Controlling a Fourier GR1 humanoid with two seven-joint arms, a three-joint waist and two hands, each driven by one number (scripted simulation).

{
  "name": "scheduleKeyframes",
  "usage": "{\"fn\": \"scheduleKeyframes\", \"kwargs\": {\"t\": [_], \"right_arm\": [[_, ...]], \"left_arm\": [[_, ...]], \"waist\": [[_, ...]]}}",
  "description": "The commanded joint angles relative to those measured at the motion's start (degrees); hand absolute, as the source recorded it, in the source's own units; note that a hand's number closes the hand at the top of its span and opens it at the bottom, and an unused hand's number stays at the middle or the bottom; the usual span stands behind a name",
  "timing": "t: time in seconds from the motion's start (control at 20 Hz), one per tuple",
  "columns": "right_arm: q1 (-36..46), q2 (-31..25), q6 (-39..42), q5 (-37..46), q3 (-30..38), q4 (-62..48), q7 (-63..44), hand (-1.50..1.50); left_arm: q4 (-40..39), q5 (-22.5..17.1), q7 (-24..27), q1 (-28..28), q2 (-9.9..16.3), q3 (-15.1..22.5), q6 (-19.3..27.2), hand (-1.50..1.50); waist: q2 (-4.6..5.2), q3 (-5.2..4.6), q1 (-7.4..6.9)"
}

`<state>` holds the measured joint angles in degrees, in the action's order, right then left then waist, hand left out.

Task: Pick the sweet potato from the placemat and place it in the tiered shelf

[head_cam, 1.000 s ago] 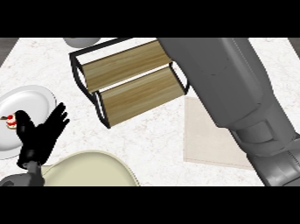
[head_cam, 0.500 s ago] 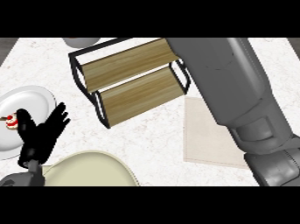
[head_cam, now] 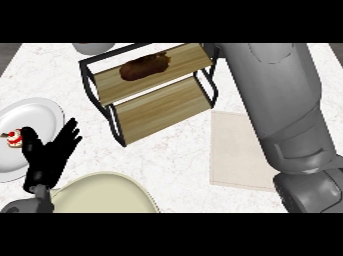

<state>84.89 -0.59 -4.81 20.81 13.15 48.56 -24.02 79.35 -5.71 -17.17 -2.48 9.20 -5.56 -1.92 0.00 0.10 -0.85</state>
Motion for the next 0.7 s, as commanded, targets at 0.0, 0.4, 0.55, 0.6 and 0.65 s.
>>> {"fn": "scheduleKeyframes", "kwargs": {"t": [0.0, 0.4, 0.55, 0.6, 0.65], "right_arm": [[3.03, 0.11, -3.99, -3.8, 4.61, 0.65, -2.79, -1.5], [1.43, -9.89, -10.81, -0.43, 7.45, -1.9, -3.66, -1.5], [-3.23, -10.43, -13.1, -1.27, 8.35, 3.43, -4.37, -1.5], [-3.39, -11.78, -14.02, -1.87, 9.84, 1.89, -2.56, -1.5], [-0.43, -16.26, -10.93, -3.13, 11.59, -0.63, -3.43, -1.5]], "left_arm": [[-1.8, 0.34, 1.75, 1.12, -0.48, -0.01, -0.2, 0.0], [-2.53, 0.89, 0.61, -1.28, -0.73, 0.02, 0.57, 0.0], [0.54, 1.2, -1.66, 0.66, -1.16, 0.17, 2.11, 0.0], [1.0, -0.16, -1.57, 1.42, 0.29, -0.56, -0.17, 0.0], [-1.86, 0.45, -0.27, -0.53, -1.09, -0.16, 0.7, 0.0]], "waist": [[0.07, -0.14, 0.07], [0.11, -0.13, 0.67], [-0.25, -0.07, 1.1], [-0.04, -0.08, 0.52], [0.22, -0.12, 0.51]]}}
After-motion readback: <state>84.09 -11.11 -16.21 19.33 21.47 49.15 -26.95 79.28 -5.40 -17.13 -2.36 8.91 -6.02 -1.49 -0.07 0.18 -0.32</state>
